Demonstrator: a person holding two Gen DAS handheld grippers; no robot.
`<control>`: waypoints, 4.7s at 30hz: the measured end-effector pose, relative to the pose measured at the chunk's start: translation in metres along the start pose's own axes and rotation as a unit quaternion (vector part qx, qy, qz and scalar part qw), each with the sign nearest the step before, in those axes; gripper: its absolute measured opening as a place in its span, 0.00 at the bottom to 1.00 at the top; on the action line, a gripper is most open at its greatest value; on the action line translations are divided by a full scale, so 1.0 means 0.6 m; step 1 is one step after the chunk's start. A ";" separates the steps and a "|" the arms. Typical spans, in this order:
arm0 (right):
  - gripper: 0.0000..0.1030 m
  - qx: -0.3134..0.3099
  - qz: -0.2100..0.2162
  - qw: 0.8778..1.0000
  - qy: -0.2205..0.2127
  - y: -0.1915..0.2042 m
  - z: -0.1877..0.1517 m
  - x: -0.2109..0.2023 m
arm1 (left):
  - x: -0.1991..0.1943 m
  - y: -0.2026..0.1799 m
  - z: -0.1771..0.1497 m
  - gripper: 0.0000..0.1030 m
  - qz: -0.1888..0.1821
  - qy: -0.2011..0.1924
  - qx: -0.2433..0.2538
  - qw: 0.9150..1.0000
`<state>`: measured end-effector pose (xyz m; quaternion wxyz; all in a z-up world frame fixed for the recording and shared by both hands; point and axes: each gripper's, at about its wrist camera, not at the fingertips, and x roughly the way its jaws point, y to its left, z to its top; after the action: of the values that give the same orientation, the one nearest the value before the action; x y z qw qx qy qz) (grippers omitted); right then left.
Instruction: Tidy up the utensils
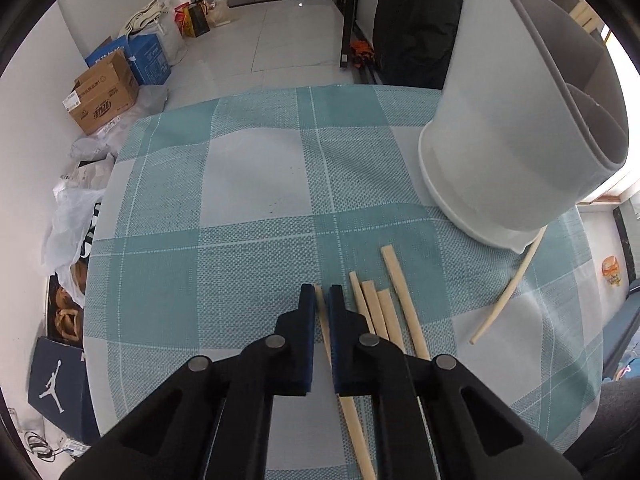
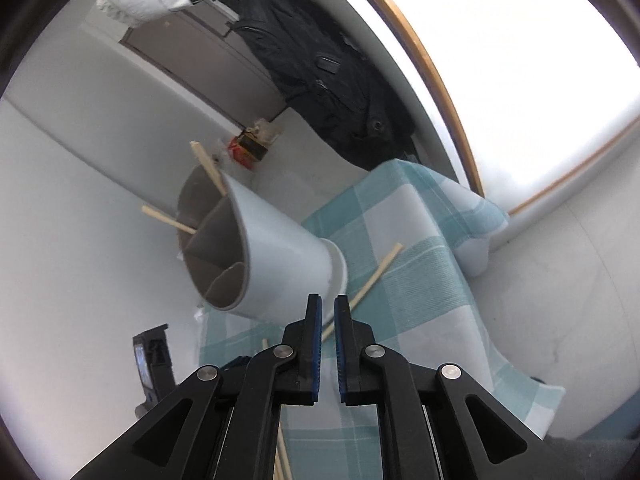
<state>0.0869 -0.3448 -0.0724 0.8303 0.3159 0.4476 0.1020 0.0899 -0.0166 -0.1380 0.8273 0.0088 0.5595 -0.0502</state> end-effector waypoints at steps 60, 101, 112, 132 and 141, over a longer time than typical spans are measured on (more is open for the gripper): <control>0.24 -0.769 -0.116 0.593 0.208 0.254 -0.274 0.229 | -0.084 0.130 0.008 0.01 -0.124 -0.080 -0.132 0.980; 0.03 -0.313 0.124 0.942 -0.003 0.280 -0.071 0.021 | -0.005 0.064 0.006 0.44 -0.022 0.021 -0.056 0.998; 0.03 -0.267 0.133 0.954 -0.044 0.240 -0.033 -0.022 | -0.002 0.011 0.002 0.01 0.053 0.000 0.032 0.998; 0.03 -0.269 0.115 0.954 -0.071 0.231 -0.046 -0.037 | -0.203 0.064 -0.016 0.01 -0.048 -0.238 -0.088 0.966; 0.03 -0.293 0.104 0.946 -0.092 0.245 -0.065 -0.044 | -0.228 0.044 -0.008 0.01 -0.050 -0.256 -0.084 0.962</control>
<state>0.0569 -0.2252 0.0208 0.9084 0.1116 0.2845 0.2854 0.0374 0.0199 -0.0144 0.9371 -0.1016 0.3307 -0.0453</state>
